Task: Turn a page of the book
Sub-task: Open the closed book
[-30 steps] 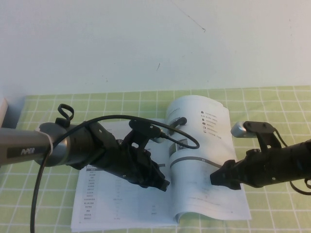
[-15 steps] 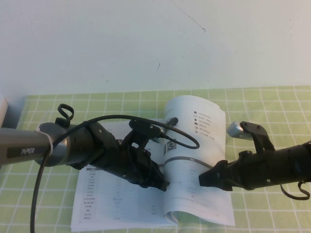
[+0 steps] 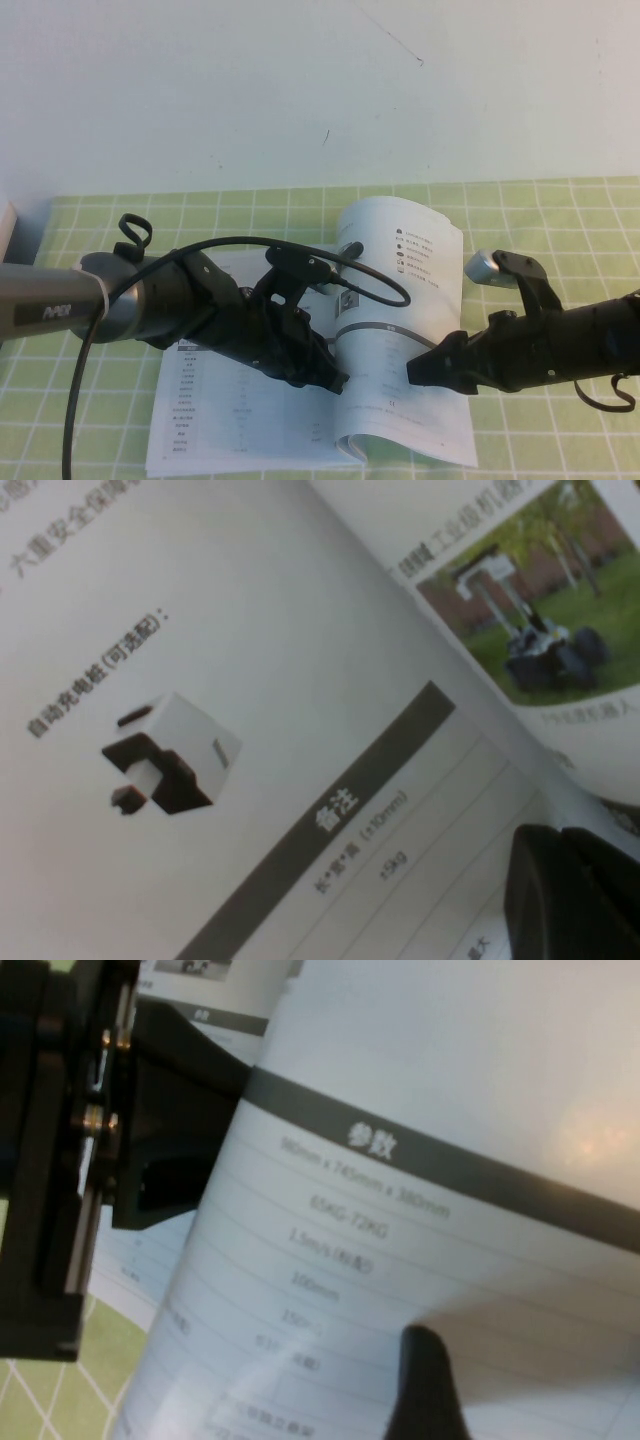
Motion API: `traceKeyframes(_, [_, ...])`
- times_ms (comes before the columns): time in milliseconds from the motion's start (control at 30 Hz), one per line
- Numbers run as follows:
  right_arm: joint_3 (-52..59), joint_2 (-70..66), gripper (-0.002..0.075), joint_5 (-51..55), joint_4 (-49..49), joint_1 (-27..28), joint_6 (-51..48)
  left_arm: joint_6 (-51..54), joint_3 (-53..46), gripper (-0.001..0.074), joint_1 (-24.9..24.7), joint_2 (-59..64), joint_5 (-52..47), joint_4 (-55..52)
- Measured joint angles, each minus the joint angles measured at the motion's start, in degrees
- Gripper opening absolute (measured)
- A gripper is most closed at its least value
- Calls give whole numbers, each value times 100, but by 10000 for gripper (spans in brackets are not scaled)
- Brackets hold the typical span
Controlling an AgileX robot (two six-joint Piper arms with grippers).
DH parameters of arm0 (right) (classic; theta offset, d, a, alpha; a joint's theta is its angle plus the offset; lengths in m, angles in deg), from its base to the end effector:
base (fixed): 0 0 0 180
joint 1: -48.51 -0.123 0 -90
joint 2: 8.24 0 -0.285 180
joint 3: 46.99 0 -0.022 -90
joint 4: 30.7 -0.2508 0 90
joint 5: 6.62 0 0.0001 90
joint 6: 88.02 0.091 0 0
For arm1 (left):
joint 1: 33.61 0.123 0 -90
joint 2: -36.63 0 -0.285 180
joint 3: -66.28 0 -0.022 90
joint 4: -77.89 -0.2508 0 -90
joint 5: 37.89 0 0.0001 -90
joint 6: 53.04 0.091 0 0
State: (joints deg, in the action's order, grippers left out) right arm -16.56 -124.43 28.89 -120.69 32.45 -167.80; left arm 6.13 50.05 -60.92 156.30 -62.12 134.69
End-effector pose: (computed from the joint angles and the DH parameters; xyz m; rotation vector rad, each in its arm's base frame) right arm 0.2956 0.1402 0.1196 -0.3746 2.5344 0.9689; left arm 0.3183 -0.1996 0.1320 0.8491 2.4924 -0.5954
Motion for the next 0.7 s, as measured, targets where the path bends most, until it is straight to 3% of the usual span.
traceKeyframes(367, [0,35,417,0,-14,-3,-196,-11,0,-4,0,0,-5,0])
traceKeyframes(700, [0,122,259,19,310,-13,-476,-11,0,-3,0,0,-5,0])
